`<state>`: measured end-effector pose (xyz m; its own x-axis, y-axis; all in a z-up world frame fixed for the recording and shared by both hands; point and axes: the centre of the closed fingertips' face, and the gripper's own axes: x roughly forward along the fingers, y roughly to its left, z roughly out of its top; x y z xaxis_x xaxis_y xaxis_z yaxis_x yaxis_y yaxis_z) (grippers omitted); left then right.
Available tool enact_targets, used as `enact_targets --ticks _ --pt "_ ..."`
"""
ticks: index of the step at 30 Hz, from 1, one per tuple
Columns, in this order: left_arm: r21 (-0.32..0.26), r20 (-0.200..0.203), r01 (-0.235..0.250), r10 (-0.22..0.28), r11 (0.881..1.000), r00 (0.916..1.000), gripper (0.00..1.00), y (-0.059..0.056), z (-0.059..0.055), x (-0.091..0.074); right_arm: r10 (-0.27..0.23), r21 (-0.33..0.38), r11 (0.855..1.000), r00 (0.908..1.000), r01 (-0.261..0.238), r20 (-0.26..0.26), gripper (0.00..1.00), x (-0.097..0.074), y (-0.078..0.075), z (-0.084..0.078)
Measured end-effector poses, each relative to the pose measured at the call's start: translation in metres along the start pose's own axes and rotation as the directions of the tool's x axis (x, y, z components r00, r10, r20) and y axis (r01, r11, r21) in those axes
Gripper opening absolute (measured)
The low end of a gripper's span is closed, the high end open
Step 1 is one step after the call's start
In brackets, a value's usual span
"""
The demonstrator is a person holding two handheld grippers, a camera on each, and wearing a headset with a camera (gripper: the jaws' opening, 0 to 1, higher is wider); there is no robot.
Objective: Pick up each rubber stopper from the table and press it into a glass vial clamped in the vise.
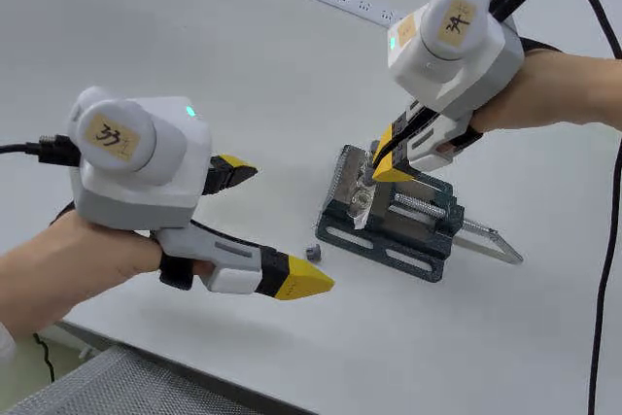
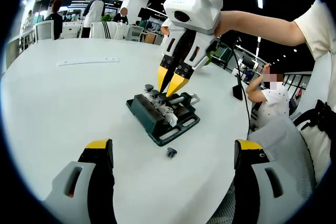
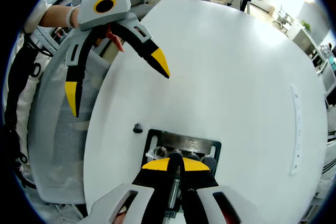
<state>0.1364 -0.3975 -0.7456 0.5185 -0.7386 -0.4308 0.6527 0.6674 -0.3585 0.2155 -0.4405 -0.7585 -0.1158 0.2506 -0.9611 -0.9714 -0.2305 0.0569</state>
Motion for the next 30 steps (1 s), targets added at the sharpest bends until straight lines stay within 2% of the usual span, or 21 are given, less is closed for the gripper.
enact_targets --ticks 30 --pt "-0.012 -0.006 0.004 -0.005 1.0 1.0 0.94 0.0005 -0.0047 0.0021 0.01 0.021 1.0 0.9997 -0.009 -0.021 0.02 0.0034 -0.0005 -0.0027"
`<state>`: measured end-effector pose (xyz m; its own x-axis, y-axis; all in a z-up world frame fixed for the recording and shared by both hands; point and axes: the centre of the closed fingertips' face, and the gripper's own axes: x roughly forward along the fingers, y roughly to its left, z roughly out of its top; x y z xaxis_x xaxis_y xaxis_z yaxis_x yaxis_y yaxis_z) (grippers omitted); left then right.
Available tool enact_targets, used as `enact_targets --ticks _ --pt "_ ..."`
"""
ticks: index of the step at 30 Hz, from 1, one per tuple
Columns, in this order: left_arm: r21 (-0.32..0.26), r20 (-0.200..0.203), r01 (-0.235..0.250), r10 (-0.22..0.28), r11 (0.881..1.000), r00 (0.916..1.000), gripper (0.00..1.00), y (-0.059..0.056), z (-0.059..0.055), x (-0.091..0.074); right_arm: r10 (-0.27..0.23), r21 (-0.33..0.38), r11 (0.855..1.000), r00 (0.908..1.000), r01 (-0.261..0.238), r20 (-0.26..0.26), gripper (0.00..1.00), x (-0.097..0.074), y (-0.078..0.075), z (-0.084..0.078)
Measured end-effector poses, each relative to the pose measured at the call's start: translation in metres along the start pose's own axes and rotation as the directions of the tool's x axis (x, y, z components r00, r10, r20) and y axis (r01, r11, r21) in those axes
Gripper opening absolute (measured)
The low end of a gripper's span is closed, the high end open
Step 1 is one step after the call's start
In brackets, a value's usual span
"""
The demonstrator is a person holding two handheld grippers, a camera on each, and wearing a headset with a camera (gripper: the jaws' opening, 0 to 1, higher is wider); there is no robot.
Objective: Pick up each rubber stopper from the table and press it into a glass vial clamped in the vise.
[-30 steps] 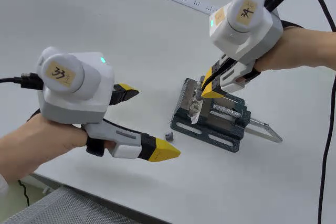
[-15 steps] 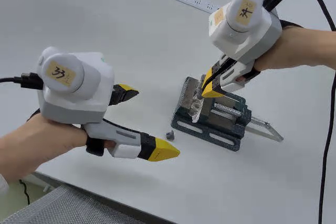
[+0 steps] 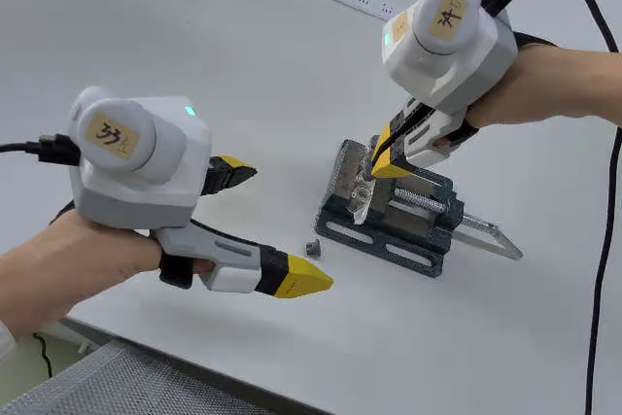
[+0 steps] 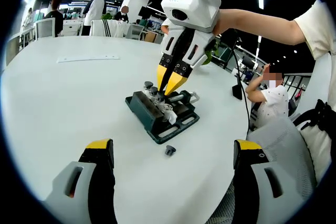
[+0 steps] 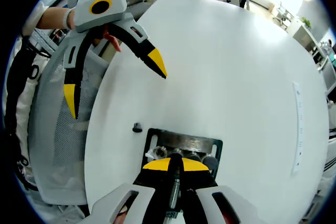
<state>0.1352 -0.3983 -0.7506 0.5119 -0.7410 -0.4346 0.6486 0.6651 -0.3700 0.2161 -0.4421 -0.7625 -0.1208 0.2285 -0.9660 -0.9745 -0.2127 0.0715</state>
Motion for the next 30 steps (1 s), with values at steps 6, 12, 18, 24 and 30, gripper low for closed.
enact_targets --ticks 6,12,18,24,30 --pt "0.002 0.001 0.0 0.0 1.0 1.0 0.94 0.0003 0.0014 0.0007 0.008 0.009 1.0 0.9997 -0.007 -0.022 0.01 0.0005 0.0012 -0.0013" --pt "0.001 0.0 0.004 -0.004 1.0 1.0 0.94 0.0001 0.0008 0.0015 0.01 0.027 1.0 0.9992 -0.009 -0.038 0.01 0.0002 0.0007 -0.0005" --pt "-0.003 -0.001 0.003 -0.003 1.0 1.0 0.94 0.0006 -0.0005 0.0014 0.022 0.055 0.998 0.9982 -0.019 -0.056 0.0 0.0011 0.0005 -0.0001" --pt "-0.004 0.003 0.001 -0.001 1.0 1.0 0.94 0.0019 0.0002 0.0013 0.027 0.06 0.998 0.9955 -0.021 -0.091 0.0 0.0025 -0.0007 0.0005" --pt "-0.008 0.001 0.0 0.0 1.0 1.0 0.94 0.0035 -0.0016 0.0008 0.03 0.056 0.998 0.9929 -0.024 -0.115 0.0 0.0035 -0.0012 0.0022"
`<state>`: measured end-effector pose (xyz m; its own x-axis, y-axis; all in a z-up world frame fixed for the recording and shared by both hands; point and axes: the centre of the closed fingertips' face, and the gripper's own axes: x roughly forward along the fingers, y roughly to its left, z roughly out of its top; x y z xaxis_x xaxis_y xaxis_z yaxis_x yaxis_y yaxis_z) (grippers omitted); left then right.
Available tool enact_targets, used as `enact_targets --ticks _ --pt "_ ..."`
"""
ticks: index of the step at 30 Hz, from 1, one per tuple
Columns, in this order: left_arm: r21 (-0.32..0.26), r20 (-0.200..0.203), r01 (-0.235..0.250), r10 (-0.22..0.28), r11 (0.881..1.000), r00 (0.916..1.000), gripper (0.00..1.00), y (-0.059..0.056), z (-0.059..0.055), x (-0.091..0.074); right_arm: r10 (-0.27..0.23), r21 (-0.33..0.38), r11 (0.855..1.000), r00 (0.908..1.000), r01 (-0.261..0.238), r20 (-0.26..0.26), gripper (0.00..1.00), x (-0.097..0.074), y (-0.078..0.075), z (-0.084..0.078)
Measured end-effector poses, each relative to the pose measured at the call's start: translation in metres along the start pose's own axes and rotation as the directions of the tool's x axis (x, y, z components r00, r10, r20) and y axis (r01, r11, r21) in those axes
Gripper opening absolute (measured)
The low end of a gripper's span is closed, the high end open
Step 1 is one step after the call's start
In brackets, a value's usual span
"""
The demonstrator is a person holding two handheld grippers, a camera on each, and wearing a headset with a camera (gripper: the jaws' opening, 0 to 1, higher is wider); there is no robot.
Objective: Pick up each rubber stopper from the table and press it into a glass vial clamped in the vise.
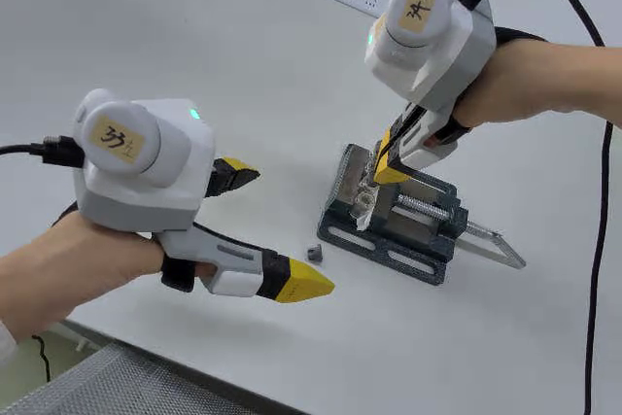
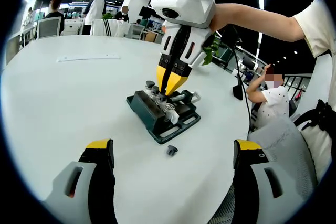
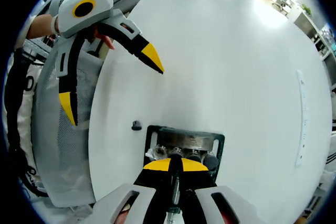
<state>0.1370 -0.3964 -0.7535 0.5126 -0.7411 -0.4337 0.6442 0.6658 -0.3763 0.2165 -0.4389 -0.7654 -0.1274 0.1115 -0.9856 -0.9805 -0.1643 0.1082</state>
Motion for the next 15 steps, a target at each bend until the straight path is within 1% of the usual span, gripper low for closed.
enact_targets --ticks 2,3,9,13,15 --pt "-0.003 0.0 -0.001 0.001 1.0 1.0 0.94 0.0004 -0.0012 0.0006 0.002 -0.007 1.0 0.9999 -0.002 -0.012 0.0 -0.0004 0.0005 -0.0005" --pt "-0.006 -0.001 0.001 -0.001 1.0 1.0 0.94 -0.0003 -0.0016 0.0007 0.005 0.006 1.0 0.9999 -0.005 -0.015 0.0 -0.0001 -0.0013 -0.0015" --pt "-0.008 -0.006 0.004 -0.004 1.0 1.0 0.94 -0.0007 -0.0046 0.0023 -0.002 -0.009 1.0 0.9999 0.002 -0.01 0.0 -0.0002 0.0023 -0.0044" --pt "-0.007 -0.003 0.005 -0.005 1.0 1.0 0.94 -0.0004 -0.003 0.0029 -0.006 -0.016 1.0 0.9998 0.006 -0.02 0.0 0.0004 0.001 -0.0036" --pt "-0.003 -0.003 0.003 -0.003 1.0 1.0 0.94 -0.0001 -0.0025 0.0034 -0.013 0.009 1.0 0.9995 0.013 -0.028 0.0 0.0006 0.0019 -0.004"
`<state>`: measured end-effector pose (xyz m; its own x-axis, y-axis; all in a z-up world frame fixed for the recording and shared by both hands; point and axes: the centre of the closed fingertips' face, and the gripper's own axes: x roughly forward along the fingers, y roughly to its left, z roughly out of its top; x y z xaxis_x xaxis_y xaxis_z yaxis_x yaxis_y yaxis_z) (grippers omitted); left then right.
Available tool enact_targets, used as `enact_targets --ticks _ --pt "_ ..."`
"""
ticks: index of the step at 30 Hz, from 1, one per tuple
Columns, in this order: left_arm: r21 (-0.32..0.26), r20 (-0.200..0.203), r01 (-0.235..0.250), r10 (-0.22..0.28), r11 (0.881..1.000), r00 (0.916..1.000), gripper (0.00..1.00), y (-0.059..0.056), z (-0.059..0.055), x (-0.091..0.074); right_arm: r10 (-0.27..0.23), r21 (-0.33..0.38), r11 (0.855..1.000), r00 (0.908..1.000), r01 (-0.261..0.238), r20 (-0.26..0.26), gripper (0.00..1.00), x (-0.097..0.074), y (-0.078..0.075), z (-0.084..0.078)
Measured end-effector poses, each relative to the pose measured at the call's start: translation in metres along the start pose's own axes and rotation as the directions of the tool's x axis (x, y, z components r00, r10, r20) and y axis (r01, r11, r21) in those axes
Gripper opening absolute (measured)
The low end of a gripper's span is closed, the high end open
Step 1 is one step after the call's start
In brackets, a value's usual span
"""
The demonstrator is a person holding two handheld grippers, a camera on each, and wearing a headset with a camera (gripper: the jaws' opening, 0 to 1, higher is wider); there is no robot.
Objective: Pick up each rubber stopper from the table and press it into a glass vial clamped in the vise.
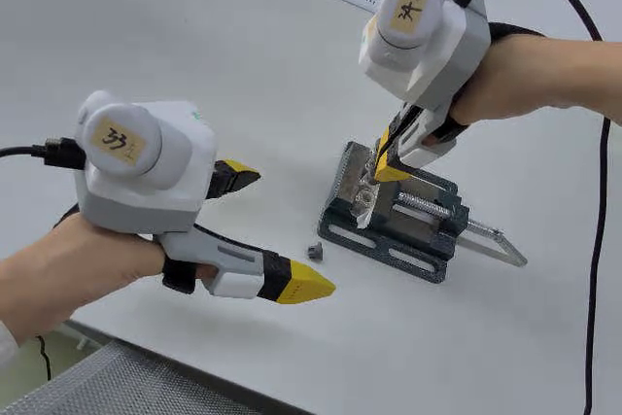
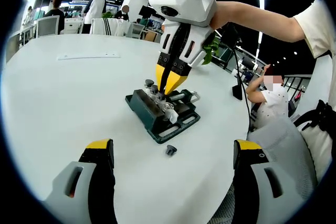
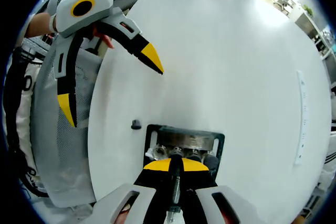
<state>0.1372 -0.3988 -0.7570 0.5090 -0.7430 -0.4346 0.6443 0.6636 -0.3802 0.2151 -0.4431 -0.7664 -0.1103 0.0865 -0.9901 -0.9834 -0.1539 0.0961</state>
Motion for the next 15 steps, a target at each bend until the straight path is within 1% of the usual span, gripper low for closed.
enact_targets --ticks 1,2,3,6,8,11,15 --pt "0.0 -0.001 0.002 -0.002 1.0 1.0 0.94 -0.0005 0.0001 0.0003 -0.008 -0.025 1.0 1.0 0.008 -0.005 0.0 0.0001 0.0006 0.0002" --pt "0.0 -0.001 0.003 -0.003 1.0 1.0 0.94 -0.001 0.0006 0.0003 -0.011 -0.028 1.0 0.9999 0.01 -0.007 0.0 0.0003 0.0012 0.0005" --pt "0.001 0.005 0.001 -0.001 1.0 1.0 0.94 -0.001 0.0021 0.0005 -0.01 -0.019 1.0 0.9999 0.01 -0.011 0.0 0.0005 -0.0001 0.0006" --pt "-0.001 0.003 0.001 -0.001 1.0 1.0 0.94 -0.0012 0.0017 0.0007 0.003 -0.004 1.0 0.9998 -0.003 -0.017 0.0 0.0012 -0.0028 0.0021" --pt "-0.001 0.002 0.004 -0.004 1.0 1.0 0.94 -0.002 0.0012 0.0006 0.004 -0.013 1.0 0.9997 -0.004 -0.023 0.0 0.0009 -0.0012 0.0021" --pt "-0.005 0.002 0.002 -0.002 1.0 1.0 0.94 -0.0016 0.0005 0.0001 0.005 -0.007 1.0 0.9993 -0.006 -0.036 0.0 0.0005 -0.0001 0.0025" --pt "-0.007 0.004 0.001 -0.001 1.0 1.0 0.94 -0.0016 0.0007 -0.0004 -0.005 -0.013 1.0 0.9982 0.004 -0.06 0.0 0.0003 0.0022 0.0027"
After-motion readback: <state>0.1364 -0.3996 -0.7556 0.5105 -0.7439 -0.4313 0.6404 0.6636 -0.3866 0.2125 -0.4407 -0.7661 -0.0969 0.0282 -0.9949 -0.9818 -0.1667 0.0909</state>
